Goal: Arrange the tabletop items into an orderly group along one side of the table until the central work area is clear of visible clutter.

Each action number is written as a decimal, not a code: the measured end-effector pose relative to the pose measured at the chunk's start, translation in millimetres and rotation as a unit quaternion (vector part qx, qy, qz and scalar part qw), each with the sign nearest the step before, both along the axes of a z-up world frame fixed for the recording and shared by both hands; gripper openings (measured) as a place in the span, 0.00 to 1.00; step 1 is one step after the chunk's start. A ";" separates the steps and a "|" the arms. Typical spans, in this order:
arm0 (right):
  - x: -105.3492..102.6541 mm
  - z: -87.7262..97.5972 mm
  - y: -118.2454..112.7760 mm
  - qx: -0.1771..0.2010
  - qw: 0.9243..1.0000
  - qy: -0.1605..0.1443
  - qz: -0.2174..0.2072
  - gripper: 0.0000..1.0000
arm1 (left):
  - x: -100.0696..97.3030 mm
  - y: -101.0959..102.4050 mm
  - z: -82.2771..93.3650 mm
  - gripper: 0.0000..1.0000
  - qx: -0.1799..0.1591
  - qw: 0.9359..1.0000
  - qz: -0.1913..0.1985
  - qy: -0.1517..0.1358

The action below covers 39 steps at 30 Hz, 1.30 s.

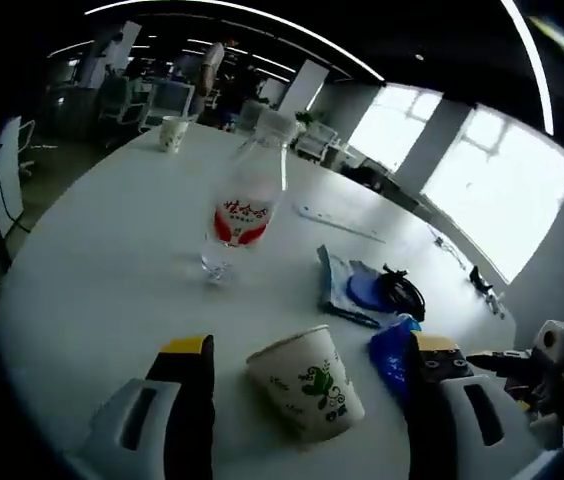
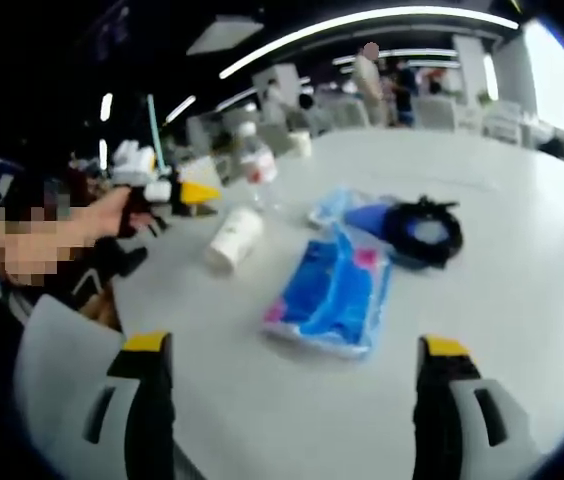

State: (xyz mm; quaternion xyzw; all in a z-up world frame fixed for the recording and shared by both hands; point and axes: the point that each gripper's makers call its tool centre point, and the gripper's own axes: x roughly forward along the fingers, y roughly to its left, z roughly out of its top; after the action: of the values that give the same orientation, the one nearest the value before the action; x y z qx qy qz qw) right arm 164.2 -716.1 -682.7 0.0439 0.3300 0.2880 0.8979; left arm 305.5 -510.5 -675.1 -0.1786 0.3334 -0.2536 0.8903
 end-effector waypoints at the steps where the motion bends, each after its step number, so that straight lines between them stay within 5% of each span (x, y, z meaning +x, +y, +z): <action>1: -0.1 0.4 0.4 0.000 1.000 -0.001 0.001 0.99 | 0.2 -1.1 -0.8 0.74 0.000 1.000 -0.001 0.001; 22: -1.7 -5.3 2.8 -0.011 1.000 0.004 0.009 0.98 | -5.7 -10.8 -27.9 0.61 0.033 0.993 0.001 0.115; 39: -5.3 -8.4 -1.7 -0.015 1.000 0.012 0.007 0.97 | -7.8 -10.3 -46.5 0.52 0.062 0.987 -0.004 0.145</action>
State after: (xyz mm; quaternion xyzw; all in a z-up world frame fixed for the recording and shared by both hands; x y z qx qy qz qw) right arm 158.8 -717.8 -691.0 0.0313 0.3459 0.2884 0.8923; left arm 297.7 -520.8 -721.6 -0.1563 0.4753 -0.2074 0.8406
